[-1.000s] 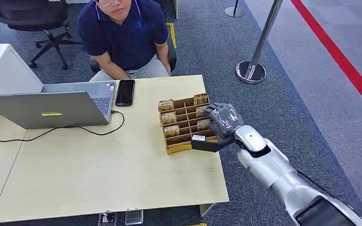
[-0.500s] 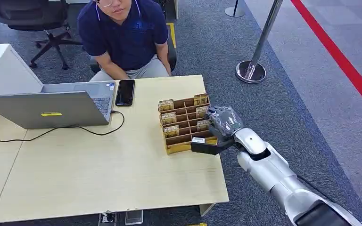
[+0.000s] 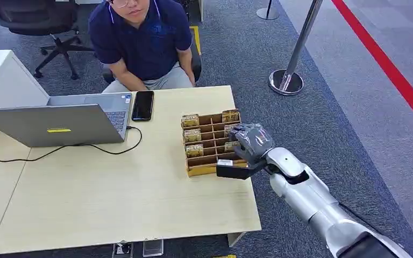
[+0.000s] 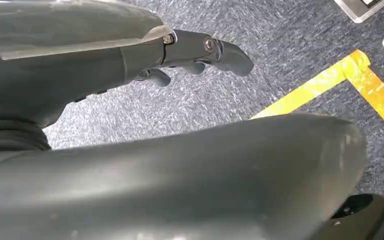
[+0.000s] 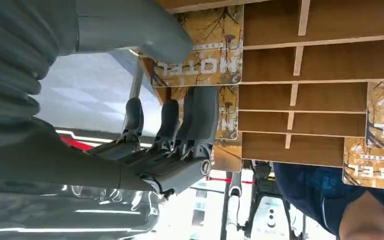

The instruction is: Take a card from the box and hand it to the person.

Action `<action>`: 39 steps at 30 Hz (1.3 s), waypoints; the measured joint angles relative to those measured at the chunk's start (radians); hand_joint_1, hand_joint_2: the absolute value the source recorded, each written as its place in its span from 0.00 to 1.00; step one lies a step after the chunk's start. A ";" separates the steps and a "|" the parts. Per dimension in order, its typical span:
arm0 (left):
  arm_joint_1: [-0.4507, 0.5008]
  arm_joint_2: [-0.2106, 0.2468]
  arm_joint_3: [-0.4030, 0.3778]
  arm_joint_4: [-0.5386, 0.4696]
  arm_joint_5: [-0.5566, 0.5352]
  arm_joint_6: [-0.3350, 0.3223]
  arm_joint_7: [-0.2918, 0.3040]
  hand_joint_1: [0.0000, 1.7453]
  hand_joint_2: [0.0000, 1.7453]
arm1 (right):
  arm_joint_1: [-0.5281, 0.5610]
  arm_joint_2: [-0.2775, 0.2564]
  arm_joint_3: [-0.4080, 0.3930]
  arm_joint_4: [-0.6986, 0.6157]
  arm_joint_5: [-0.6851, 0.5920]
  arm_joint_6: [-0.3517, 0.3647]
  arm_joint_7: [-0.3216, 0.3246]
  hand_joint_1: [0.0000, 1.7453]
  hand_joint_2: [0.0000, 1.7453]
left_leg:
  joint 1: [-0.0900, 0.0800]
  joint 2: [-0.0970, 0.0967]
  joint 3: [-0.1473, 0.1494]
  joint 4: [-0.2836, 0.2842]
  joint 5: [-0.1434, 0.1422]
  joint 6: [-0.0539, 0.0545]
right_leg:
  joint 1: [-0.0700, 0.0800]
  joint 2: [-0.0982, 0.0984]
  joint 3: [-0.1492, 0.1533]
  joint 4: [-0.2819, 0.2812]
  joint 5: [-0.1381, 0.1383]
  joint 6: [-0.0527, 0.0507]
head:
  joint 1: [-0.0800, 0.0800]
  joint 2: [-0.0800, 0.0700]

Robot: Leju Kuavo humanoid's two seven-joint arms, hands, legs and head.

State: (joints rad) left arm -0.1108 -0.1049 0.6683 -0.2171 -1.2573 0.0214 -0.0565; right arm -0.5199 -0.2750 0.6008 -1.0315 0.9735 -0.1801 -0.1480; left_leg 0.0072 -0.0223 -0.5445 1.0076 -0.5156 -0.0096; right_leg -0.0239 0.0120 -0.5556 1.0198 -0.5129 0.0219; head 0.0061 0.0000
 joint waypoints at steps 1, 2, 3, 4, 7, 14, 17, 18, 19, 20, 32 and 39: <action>0.000 0.000 0.000 0.000 0.000 0.000 0.000 0.00 0.00 | 0.001 -0.002 0.000 -0.003 0.000 0.002 0.000 0.58 1.00 | 0.000 0.000 0.000 0.000 0.000 0.000 | 0.000 0.000 0.000 0.000 0.000 0.000 | 0.000 0.000; 0.000 0.000 0.000 0.000 0.000 0.000 0.000 0.00 1.00 | 0.003 -0.003 0.000 -0.005 0.000 0.003 0.000 0.59 1.00 | 0.000 0.000 0.000 0.000 0.000 0.000 | 0.000 0.000 0.000 0.000 0.000 0.000 | 0.000 0.000; 0.000 0.000 0.000 0.000 0.000 0.000 0.000 0.00 1.00 | 0.004 -0.005 0.000 -0.008 -0.001 0.003 0.000 0.59 1.00 | 0.000 0.000 0.000 0.000 0.000 0.000 | 0.000 0.000 0.000 0.000 0.000 0.000 | 0.000 0.000; 0.000 0.000 0.000 0.000 -0.001 0.000 0.000 0.00 1.00 | 0.005 -0.006 0.000 -0.011 -0.002 0.004 0.000 0.63 1.00 | 0.000 0.000 0.000 0.000 0.000 0.000 | 0.000 0.000 0.000 0.000 0.000 0.000 | 0.000 0.000; 0.000 0.000 -0.001 0.000 -0.005 0.005 0.000 0.00 1.00 | 0.008 -0.008 0.000 -0.017 -0.004 0.006 0.003 0.76 1.00 | 0.000 0.000 0.000 0.000 0.000 0.000 | 0.000 0.000 0.000 0.000 0.000 0.000 | 0.000 0.000; -0.001 0.000 -0.005 0.000 -0.020 0.024 0.000 0.00 1.00 | 0.013 -0.008 0.000 -0.029 -0.004 0.006 0.013 1.00 1.00 | 0.000 0.000 0.000 0.000 0.000 0.000 | 0.000 0.000 0.000 0.000 0.000 0.000 | -0.001 0.000; -0.001 0.000 -0.005 0.000 -0.020 0.033 -0.002 0.00 1.00 | 0.013 -0.008 0.000 -0.029 -0.004 0.008 0.013 1.00 1.00 | 0.000 0.000 0.000 0.000 0.000 0.000 | 0.000 0.000 0.000 0.000 0.000 0.000 | 0.000 0.000; -0.001 0.000 -0.005 0.000 -0.020 0.035 -0.002 0.00 1.00 | 0.013 -0.008 0.000 -0.029 -0.004 0.010 0.013 1.00 1.00 | 0.000 0.000 0.001 0.000 0.000 0.000 | 0.000 0.000 0.001 0.000 0.000 0.000 | 0.000 0.000; -0.001 0.000 -0.006 0.000 -0.022 0.042 -0.001 0.00 1.00 | 0.013 -0.008 0.000 -0.029 -0.004 0.010 0.013 1.00 1.00 | 0.000 0.000 0.001 0.000 0.000 0.000 | 0.000 0.000 0.001 0.000 0.000 0.000 | 0.000 0.000; -0.001 0.000 -0.006 0.000 -0.026 0.052 -0.001 0.00 1.00 | 0.013 -0.008 0.000 -0.029 -0.004 0.010 0.013 1.00 1.00 | 0.000 0.000 0.001 0.000 0.000 0.000 | 0.000 0.000 0.001 0.000 0.000 0.000 | 0.000 0.000; -0.001 0.000 -0.008 0.000 -0.017 0.070 0.014 0.00 1.00 | 0.014 -0.007 0.000 -0.028 -0.037 0.000 -0.009 1.00 1.00 | 0.000 0.000 0.000 0.000 0.000 0.000 | 0.000 0.000 0.000 0.000 0.000 0.000 | 0.000 0.000; 0.001 0.000 -0.006 0.000 -0.015 0.069 0.011 0.00 1.00 | 0.014 -0.007 -0.024 -0.042 -0.073 -0.037 -0.017 1.00 1.00 | 0.000 0.000 0.000 0.000 0.000 0.000 | 0.000 0.000 0.000 0.000 0.000 0.000 | 0.000 0.000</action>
State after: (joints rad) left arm -0.1098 -0.1049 0.6626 -0.2171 -1.2726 0.0904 -0.0454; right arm -0.5057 -0.2815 0.5768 -1.0739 0.9010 -0.2167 -0.1648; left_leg 0.0072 -0.0220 -0.5444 1.0076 -0.5156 -0.0096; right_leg -0.0239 0.0121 -0.5554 1.0199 -0.5128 0.0219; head 0.0065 0.0000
